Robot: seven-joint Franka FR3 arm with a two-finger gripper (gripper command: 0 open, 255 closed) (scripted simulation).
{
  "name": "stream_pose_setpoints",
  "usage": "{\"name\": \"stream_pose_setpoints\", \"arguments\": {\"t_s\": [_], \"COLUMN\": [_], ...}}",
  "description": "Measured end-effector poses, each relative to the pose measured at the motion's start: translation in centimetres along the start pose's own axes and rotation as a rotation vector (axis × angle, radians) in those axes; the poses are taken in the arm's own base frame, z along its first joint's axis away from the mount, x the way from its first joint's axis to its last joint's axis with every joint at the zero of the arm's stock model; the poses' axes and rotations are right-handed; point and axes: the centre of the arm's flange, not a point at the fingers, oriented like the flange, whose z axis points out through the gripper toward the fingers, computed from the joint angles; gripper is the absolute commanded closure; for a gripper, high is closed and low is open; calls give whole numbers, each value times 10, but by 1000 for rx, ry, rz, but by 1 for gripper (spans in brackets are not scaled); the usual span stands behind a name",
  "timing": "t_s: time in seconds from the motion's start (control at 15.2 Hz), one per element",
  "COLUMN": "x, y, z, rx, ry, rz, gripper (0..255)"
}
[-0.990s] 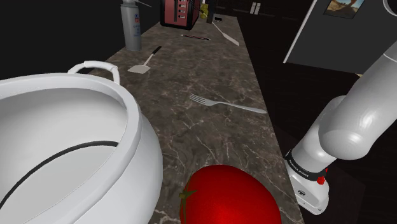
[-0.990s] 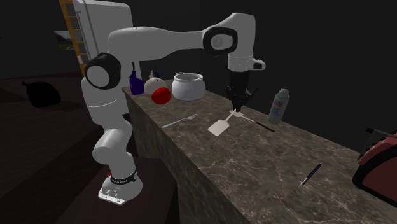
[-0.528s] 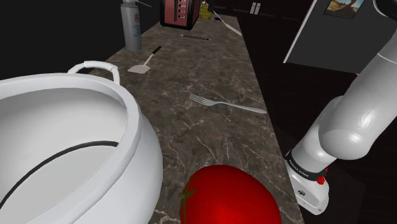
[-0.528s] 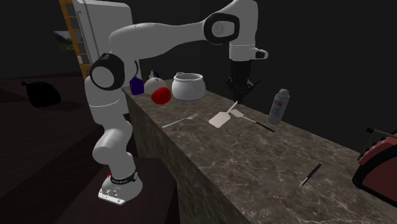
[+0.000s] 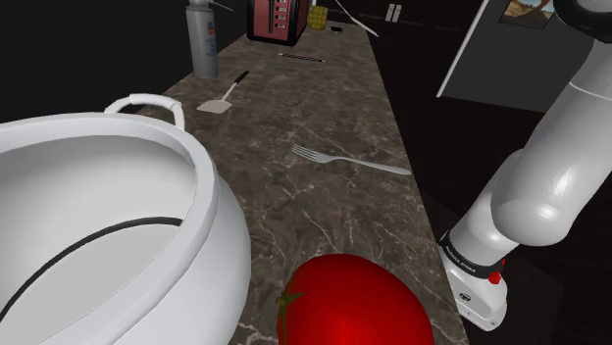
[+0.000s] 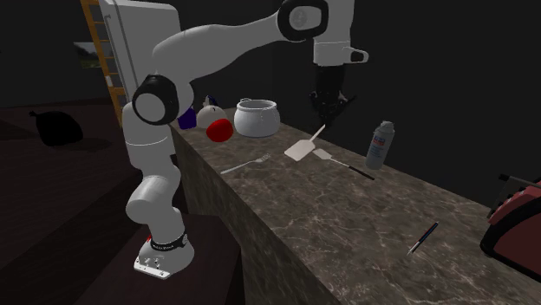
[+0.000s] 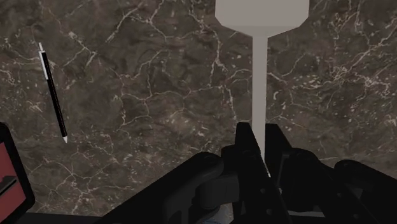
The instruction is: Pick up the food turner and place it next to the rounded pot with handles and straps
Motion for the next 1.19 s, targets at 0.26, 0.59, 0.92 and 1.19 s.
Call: {"name": "stream_pose_setpoints", "arguments": {"t_s": [0.26,0.59,0.92,1.19], "x": [2,18,26,40], "y": [-15,-78,-141,-195], "z": [-11,-12,-8,-10], "rx": [0,1,0,0], "ry": [0,0,0,0], "rz": [0,-1,-1,-1], "gripper": [255,255,255,255]}}
